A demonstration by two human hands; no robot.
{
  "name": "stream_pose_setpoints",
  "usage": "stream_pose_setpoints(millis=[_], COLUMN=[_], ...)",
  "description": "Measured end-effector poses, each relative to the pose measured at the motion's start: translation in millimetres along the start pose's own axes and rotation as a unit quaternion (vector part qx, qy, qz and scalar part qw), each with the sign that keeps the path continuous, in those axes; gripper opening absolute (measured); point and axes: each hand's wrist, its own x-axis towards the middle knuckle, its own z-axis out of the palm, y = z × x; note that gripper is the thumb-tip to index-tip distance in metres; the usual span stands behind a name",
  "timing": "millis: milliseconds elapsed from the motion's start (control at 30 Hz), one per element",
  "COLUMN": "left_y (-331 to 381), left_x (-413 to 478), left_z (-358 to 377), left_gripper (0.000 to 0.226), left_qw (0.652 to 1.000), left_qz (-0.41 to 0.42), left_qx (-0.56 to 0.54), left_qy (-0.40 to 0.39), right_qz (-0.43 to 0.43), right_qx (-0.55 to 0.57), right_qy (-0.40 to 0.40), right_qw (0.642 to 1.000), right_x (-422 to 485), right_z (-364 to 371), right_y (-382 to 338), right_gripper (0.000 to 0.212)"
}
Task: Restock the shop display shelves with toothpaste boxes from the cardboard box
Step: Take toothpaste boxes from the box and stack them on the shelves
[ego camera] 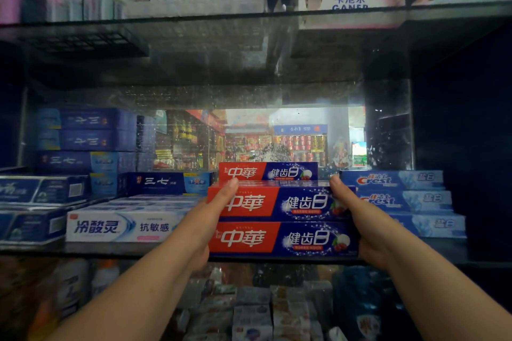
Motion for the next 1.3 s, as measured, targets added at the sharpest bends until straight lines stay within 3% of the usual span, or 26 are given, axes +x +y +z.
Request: stream_pose_setpoints(millis=[200,367,500,600,733,833,867,967,1067,1133,1233,1300], left_y=[1,-7,-4,2,16,19,18,14,11,8,-11,-25], left_x=[15,29,25,19,20,25,26,27,21,9,-9,-19], left_z=[2,7,15,16,0,-20,-25,-29,-24,-22,-22,-21], left_gripper=[0.072,0.072,0.064,0.053,0.054,0.061,0.064,0.070,0.074,0.081,0.088,0.088], left_qw=[0.991,0.978,0.957,0.930,0.857,0.798,0.795,0.837,0.837,0.826,0.781,0.756], left_qz=[0.008,0.067,0.134,0.169,0.198,0.183,0.179,0.175,0.181,0.180,0.151,0.116], left_qx=[0.051,0.039,0.111,0.237,0.444,0.564,0.572,0.516,0.511,0.523,0.582,0.622], left_qy=[0.127,0.192,0.230,0.222,0.169,0.107,0.086,0.052,0.069,0.108,0.167,0.170], right_qz=[0.001,-0.004,-0.030,-0.025,-0.027,-0.024,-0.017,-0.005,-0.001,-0.012,-0.031,-0.055], right_qx=[-0.020,-0.011,-0.026,-0.022,-0.041,-0.053,-0.052,-0.051,-0.062,-0.066,-0.070,-0.082], right_qy=[0.033,0.040,0.078,0.105,0.097,0.086,0.085,0.076,0.081,0.097,0.090,0.081], right_qw=[0.999,0.999,0.996,0.994,0.994,0.995,0.995,0.996,0.995,0.993,0.993,0.992], right_x=[12,20,26,29,32,30,29,28,26,21,19,14], right_z=[16,18,18,20,23,26,26,27,29,30,23,21], right_y=[2,5,8,7,10,9,8,4,3,4,12,16], right_gripper=[0.068,0.068,0.062,0.066,0.074,0.067,0.065,0.070,0.072,0.073,0.098,0.083])
